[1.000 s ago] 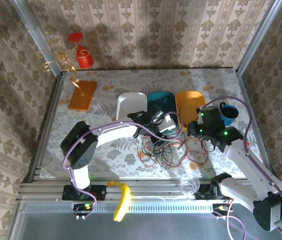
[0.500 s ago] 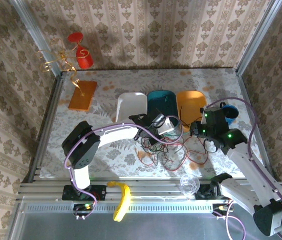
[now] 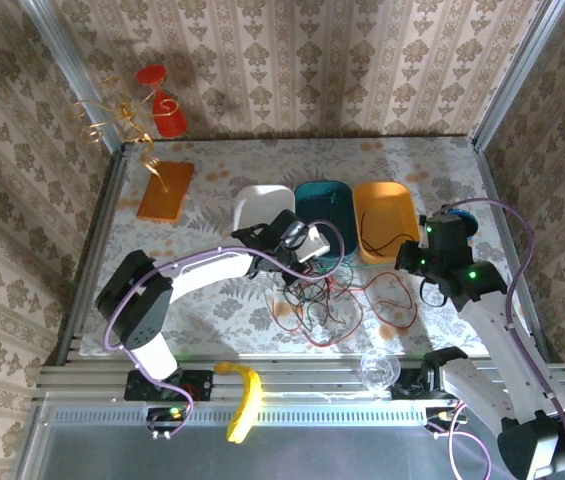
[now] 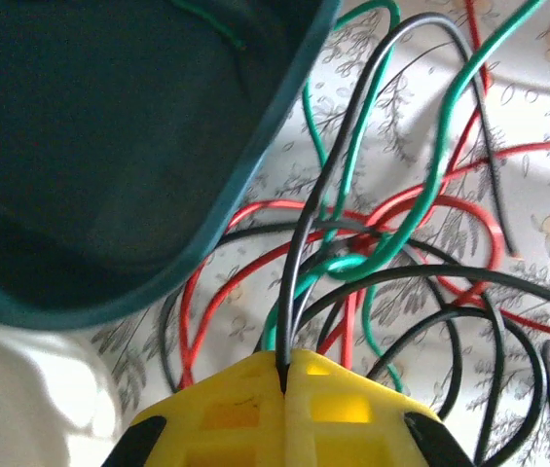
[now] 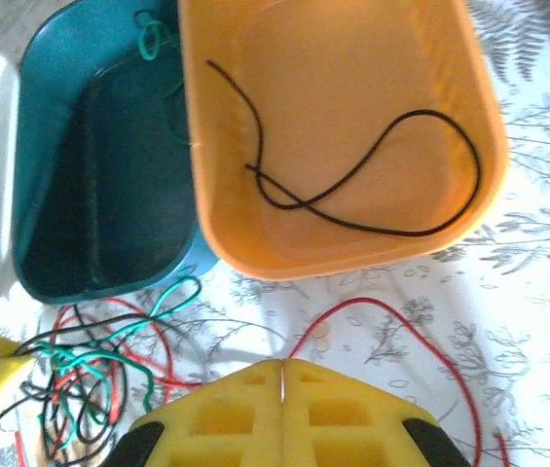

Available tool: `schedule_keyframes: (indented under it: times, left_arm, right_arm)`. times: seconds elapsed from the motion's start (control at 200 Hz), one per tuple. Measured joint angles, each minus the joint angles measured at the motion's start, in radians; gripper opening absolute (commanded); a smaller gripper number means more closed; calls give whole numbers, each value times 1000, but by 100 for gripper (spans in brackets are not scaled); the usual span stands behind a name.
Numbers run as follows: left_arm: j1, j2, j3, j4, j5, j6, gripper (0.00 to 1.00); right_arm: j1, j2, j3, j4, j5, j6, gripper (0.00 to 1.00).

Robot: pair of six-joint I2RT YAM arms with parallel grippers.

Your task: Untangle the cables

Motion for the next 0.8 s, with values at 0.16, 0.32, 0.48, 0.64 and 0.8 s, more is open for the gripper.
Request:
schedule_keyframes:
  times: [0.16,0.32,0.48,0.64,0.8]
  left_arm:
    - [4,-19,-37,-3,1,-8,0]
    - [12,-42,-80,-6,1,-14,0]
    - [24,-56,-95,-8,0,-22,0]
    - [37,-57,-110,-11,-8,-22,0]
    - [51,-60,-138,-18,-26,-22,0]
  right_arm:
    - [-92,-6,0,-31,8,1,0]
    - [-184,-10,0,-64,8,5,0]
    - [-212,-10,0,-92,37,17,0]
    - [-259,-14,0,-123,80,39,0]
    - [-330,-16,0,-128,85,63,0]
